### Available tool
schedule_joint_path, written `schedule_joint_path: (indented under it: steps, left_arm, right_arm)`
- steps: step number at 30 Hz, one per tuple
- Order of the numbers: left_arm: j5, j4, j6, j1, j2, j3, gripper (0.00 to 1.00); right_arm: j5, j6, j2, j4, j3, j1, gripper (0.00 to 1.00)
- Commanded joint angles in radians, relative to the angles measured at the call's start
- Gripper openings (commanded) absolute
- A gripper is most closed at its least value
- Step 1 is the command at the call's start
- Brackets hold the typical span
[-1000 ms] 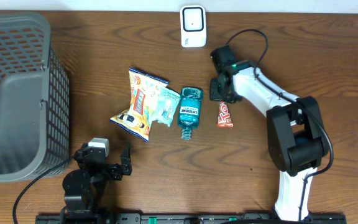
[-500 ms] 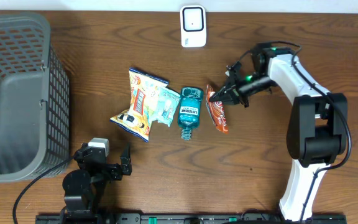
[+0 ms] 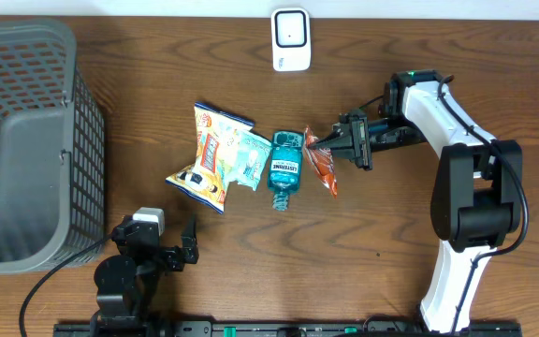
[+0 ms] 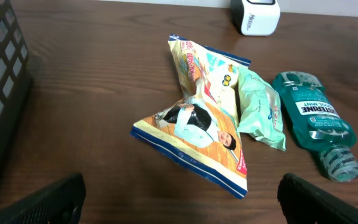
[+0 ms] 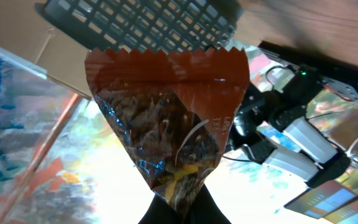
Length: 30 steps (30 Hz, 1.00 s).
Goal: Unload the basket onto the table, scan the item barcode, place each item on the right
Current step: 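Lift the chocolate bar up toward the white scanner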
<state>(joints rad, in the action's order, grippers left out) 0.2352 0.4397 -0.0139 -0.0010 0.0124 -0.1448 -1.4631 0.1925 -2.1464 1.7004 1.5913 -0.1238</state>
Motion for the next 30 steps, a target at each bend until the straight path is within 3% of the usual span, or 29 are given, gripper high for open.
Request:
schedule_joint_path:
  steps: [1, 6, 10, 14, 17, 19, 21, 26, 27, 30]
  left_arm:
    - [0.008, 0.017, 0.008, 0.003, -0.002, 0.014, 0.99]
    - [0.008, 0.017, 0.008, 0.003, -0.002, 0.014, 0.99]
    - [0.008, 0.017, 0.008, 0.003, -0.002, 0.014, 0.99]
    - [0.008, 0.017, 0.008, 0.003, -0.002, 0.014, 0.99]
    - [0.008, 0.017, 0.008, 0.003, -0.002, 0.014, 0.99]
    - [0.008, 0.017, 0.008, 0.003, -0.002, 0.014, 0.99]
    - [0.008, 0.017, 0.008, 0.003, -0.002, 0.014, 0.98]
    - [0.008, 0.017, 0.008, 0.003, -0.002, 0.014, 0.99]
    - [0.008, 0.017, 0.008, 0.003, -0.002, 0.014, 0.99]
    - [0.008, 0.017, 0.008, 0.003, -0.002, 0.014, 0.99]
  right_arm:
    - [-0.070, -0.013, 0.000, 0.002, 0.008, 0.000, 0.01]
    - [-0.052, -0.015, 0.000, 0.002, 0.008, 0.001, 0.01]
    - [0.046, -0.109, 0.000, -0.046, 0.013, 0.010, 0.01]
    - [0.216, -0.055, 0.000, -0.140, 0.029, 0.041, 0.01]
    - [0.428, 0.231, 0.002, -0.314, 0.052, 0.052, 0.01]
    - [0.607, 0.499, 0.002, -0.412, 0.069, 0.045, 0.01]
    - [0.656, 0.652, 0.002, -0.508, 0.073, 0.039, 0.01]
    - [0.652, 0.919, 0.002, -0.916, 0.073, 0.018, 0.02]
    - [0.684, 1.028, 0.002, -1.047, 0.073, 0.002, 0.02]
    - [0.799, 1.148, 0.002, -1.213, 0.080, -0.026, 0.02]
